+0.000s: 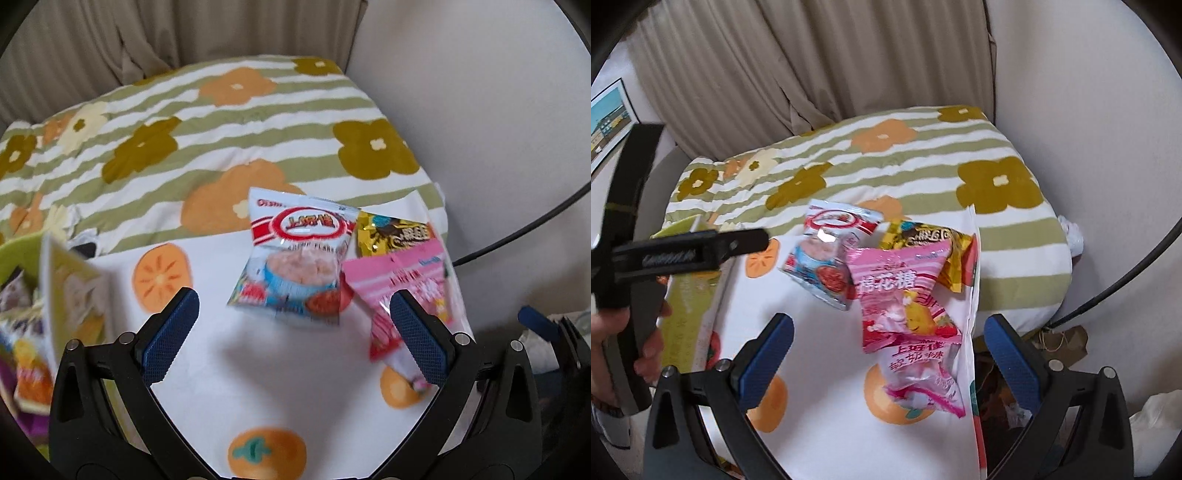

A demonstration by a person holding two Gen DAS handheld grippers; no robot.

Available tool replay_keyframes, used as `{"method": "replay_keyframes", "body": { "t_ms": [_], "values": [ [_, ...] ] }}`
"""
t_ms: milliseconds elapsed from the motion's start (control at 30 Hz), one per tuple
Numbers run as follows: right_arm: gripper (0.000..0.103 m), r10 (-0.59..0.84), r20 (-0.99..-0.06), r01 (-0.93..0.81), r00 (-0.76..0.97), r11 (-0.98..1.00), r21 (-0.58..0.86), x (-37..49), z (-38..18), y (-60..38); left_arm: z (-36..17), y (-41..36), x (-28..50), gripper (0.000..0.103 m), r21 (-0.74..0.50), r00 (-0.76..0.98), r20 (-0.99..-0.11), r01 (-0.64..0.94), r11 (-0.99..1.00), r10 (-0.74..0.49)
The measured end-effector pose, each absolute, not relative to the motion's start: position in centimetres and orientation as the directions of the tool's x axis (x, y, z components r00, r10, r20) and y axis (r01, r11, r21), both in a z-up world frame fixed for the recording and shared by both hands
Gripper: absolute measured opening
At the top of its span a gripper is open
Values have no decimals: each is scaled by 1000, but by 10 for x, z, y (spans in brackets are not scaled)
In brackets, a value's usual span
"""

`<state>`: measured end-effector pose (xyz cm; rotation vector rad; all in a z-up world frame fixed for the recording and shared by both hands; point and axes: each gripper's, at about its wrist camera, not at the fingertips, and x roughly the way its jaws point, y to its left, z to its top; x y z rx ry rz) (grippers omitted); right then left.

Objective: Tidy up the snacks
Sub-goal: 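Grasp the Oishi shrimp flakes bag with the left tool while the right tool grasps the pink marshmallow bag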

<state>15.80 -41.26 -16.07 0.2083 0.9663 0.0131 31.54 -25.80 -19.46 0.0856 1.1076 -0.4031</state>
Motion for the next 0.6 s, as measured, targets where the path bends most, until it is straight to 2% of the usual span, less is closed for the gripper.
{"method": "replay_keyframes", "body": {
  "t_ms": [233, 533, 600],
  "values": [
    [103, 86, -847, 106, 524, 981, 165, 187, -198, -410, -251, -280, 366, 102, -120, 287, -928, 378, 918, -239],
    [103, 70, -881, 88, 468, 988, 126, 222, -232, -402, -290, -286, 384, 102, -159, 187, -950, 405, 900, -251],
    [103, 67, -885, 84, 461, 989, 118, 227, -236, -401, -293, -285, 387, 97, -190, 168, -946, 407, 893, -278]
  ]
}}
